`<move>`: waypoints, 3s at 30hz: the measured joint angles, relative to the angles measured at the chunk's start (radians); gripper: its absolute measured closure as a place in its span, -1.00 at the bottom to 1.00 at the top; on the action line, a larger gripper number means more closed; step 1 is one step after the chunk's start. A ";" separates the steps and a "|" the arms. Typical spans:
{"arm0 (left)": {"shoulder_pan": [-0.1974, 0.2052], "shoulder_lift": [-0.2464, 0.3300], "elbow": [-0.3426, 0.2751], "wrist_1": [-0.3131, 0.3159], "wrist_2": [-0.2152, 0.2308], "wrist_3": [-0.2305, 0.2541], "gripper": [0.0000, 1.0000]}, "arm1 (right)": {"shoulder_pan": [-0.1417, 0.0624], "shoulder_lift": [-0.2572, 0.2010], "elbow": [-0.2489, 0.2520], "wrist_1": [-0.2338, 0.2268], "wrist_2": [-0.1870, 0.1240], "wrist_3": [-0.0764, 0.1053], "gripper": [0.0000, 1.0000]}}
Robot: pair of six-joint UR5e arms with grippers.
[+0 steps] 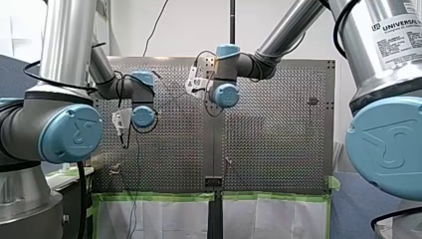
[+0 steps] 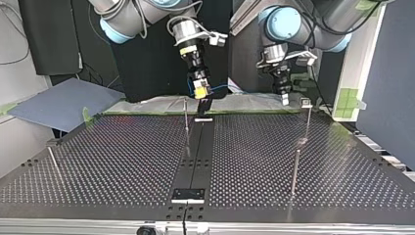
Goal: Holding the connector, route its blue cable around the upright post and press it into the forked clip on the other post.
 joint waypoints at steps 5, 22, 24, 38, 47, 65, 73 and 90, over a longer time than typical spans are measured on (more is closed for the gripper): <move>0.009 0.040 0.040 -0.040 -0.005 -0.019 1.00 | -0.004 0.000 -0.034 0.024 -0.024 -0.004 1.00; 0.043 0.194 0.194 -0.194 -0.037 -0.050 1.00 | -0.026 0.001 -0.185 0.158 -0.122 -0.006 1.00; 0.049 0.211 0.210 -0.210 -0.037 -0.049 1.00 | -0.029 0.002 -0.199 0.171 -0.128 -0.008 1.00; 0.085 0.301 0.340 -0.341 -0.001 -0.038 1.00 | -0.070 0.002 -0.321 0.266 -0.171 -0.009 1.00; 0.106 0.250 0.416 -0.416 0.050 -0.036 1.00 | -0.098 0.003 -0.405 0.275 -0.214 -0.008 1.00; 0.162 0.104 0.529 -0.433 0.105 -0.055 1.00 | -0.132 0.076 -0.520 0.294 -0.297 -0.004 1.00; 0.193 0.074 0.531 -0.424 0.132 -0.076 1.00 | -0.135 0.110 -0.531 0.295 -0.305 -0.004 1.00; 0.238 -0.005 0.531 -0.384 0.210 -0.103 1.00 | -0.153 0.156 -0.531 0.294 -0.313 -0.009 1.00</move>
